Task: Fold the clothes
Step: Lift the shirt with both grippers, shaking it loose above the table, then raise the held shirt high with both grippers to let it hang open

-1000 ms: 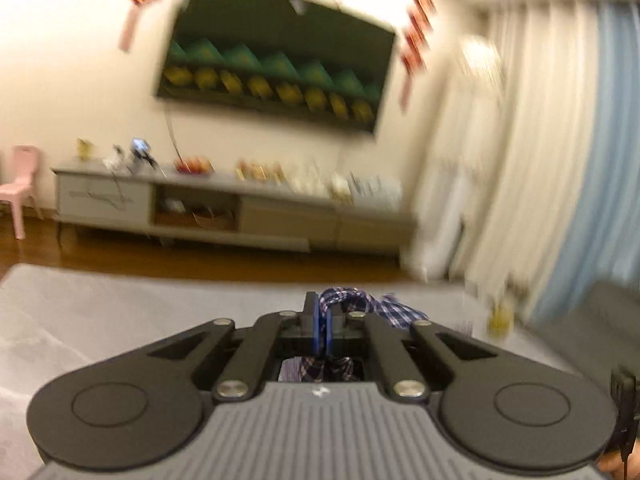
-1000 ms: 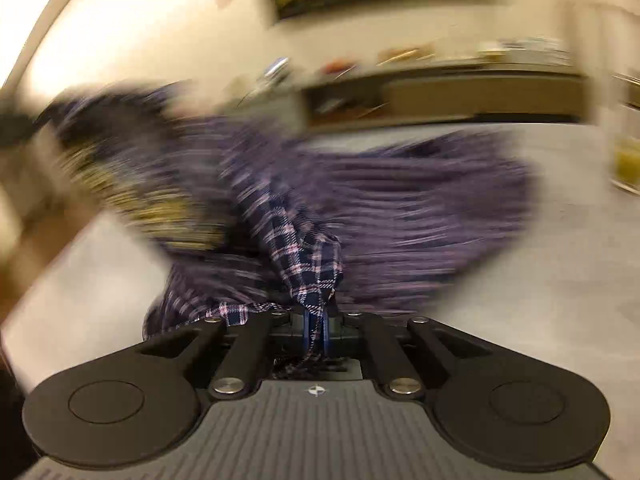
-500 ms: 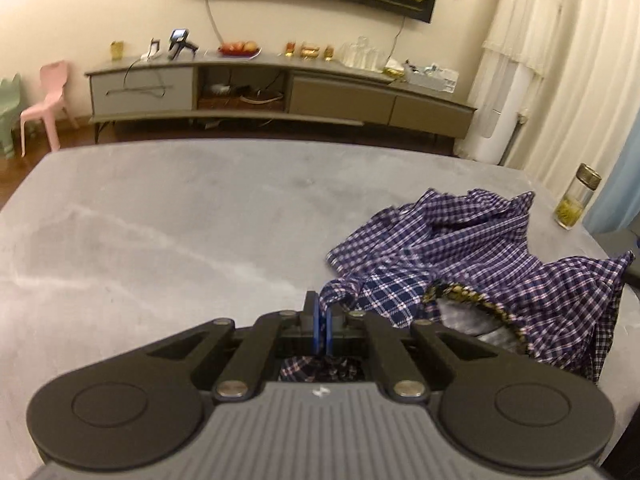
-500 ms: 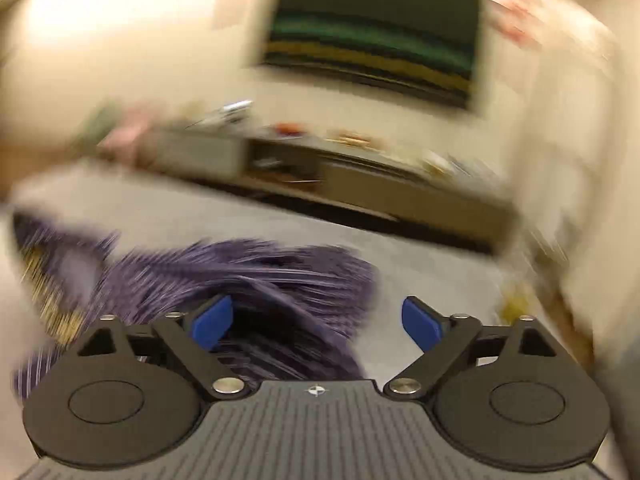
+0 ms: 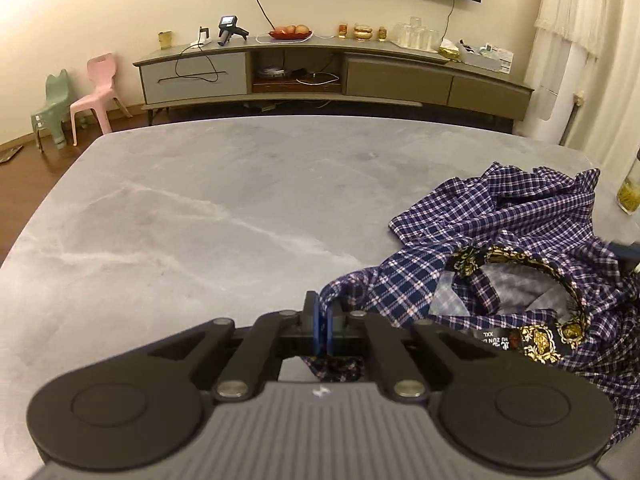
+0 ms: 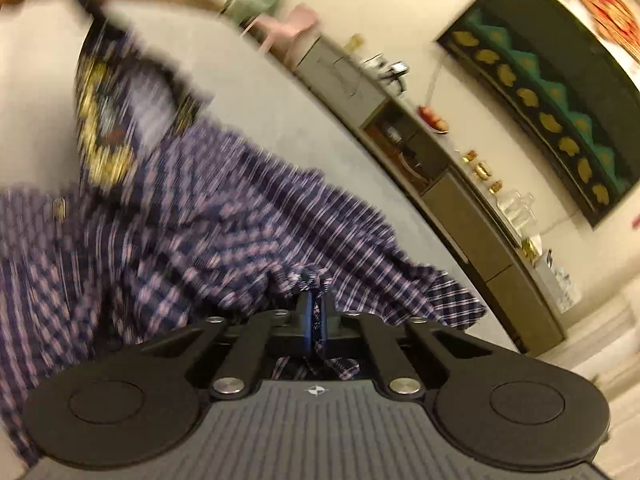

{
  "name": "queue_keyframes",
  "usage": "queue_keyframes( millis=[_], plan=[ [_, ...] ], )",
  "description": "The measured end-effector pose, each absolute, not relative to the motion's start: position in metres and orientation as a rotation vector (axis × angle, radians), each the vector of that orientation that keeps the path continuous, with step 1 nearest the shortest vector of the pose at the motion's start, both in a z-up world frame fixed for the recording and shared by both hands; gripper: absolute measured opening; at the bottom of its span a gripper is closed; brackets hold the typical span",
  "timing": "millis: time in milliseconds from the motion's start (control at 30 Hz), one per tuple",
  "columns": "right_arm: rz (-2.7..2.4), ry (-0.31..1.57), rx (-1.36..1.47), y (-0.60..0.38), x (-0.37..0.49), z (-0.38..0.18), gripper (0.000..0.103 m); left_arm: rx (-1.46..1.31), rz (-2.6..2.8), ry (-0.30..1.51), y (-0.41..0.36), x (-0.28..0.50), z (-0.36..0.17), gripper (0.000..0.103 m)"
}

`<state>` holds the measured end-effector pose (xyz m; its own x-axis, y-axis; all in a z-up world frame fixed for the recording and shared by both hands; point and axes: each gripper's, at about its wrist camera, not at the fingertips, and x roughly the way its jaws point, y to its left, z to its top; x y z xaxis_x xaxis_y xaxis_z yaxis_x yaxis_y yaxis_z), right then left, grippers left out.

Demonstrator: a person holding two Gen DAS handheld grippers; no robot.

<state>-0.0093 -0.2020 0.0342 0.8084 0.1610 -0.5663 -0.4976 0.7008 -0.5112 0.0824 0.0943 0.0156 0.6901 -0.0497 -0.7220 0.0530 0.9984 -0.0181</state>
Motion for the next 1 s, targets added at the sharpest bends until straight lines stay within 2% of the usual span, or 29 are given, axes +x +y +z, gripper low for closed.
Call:
queue_keyframes(
  millis=[167, 333, 467, 500, 533, 567, 600, 633, 700, 833, 867, 900, 933, 967, 1000],
  plan=[
    [0.317, 0.436, -0.501, -0.227, -0.018, 0.065, 0.000, -0.006, -0.072, 0.782, 0.093, 0.074, 0.028, 0.003],
    [0.315, 0.380, -0.386, -0.259, -0.043, 0.099, 0.000, -0.008, -0.115, 0.684, 0.090, 0.055, 0.064, 0.003],
    [0.338, 0.423, -0.450, -0.258, -0.052, 0.080, 0.002, 0.003, -0.126, 0.668, 0.089, 0.049, 0.073, 0.003],
    [0.345, 0.439, -0.474, -0.256, -0.054, 0.070, 0.010, 0.007, -0.125, 0.675, 0.088, 0.048, 0.072, 0.003],
    [0.357, 0.463, -0.502, -0.252, -0.053, 0.058, 0.030, 0.010, -0.125, 0.685, 0.087, 0.048, 0.069, 0.003],
    [0.366, 0.476, -0.536, -0.246, -0.052, 0.047, 0.043, 0.012, -0.125, 0.696, 0.087, 0.047, 0.065, 0.003],
    [0.375, 0.478, -0.578, -0.239, -0.051, 0.037, 0.062, 0.011, -0.127, 0.701, 0.086, 0.047, 0.061, 0.003],
    [0.381, 0.479, -0.621, -0.232, -0.051, 0.027, 0.074, 0.009, -0.129, 0.705, 0.087, 0.047, 0.058, 0.003],
    [0.371, 0.473, -0.716, -0.219, -0.046, 0.013, 0.086, 0.005, -0.133, 0.707, 0.087, 0.046, 0.052, 0.003],
    [0.337, 0.484, -0.774, -0.210, -0.023, 0.007, 0.087, -0.006, -0.151, 0.696, 0.089, 0.047, 0.045, 0.003],
    [0.361, 0.525, -0.736, -0.212, -0.013, 0.008, 0.085, -0.009, -0.157, 0.693, 0.090, 0.048, 0.044, 0.003],
    [0.385, 0.565, -0.697, -0.214, -0.003, 0.009, 0.065, -0.013, -0.159, 0.680, 0.091, 0.046, 0.046, 0.003],
    [0.405, 0.590, -0.655, -0.216, 0.003, 0.012, 0.006, -0.016, -0.159, 0.664, 0.093, 0.043, 0.050, 0.003],
    [0.410, 0.566, -0.609, -0.221, -0.004, 0.026, 0.000, -0.020, -0.160, 0.647, 0.094, 0.040, 0.054, 0.003],
    [0.415, 0.541, -0.563, -0.226, -0.011, 0.039, 0.000, -0.025, -0.166, 0.617, 0.098, 0.033, 0.061, 0.003]
  ],
)
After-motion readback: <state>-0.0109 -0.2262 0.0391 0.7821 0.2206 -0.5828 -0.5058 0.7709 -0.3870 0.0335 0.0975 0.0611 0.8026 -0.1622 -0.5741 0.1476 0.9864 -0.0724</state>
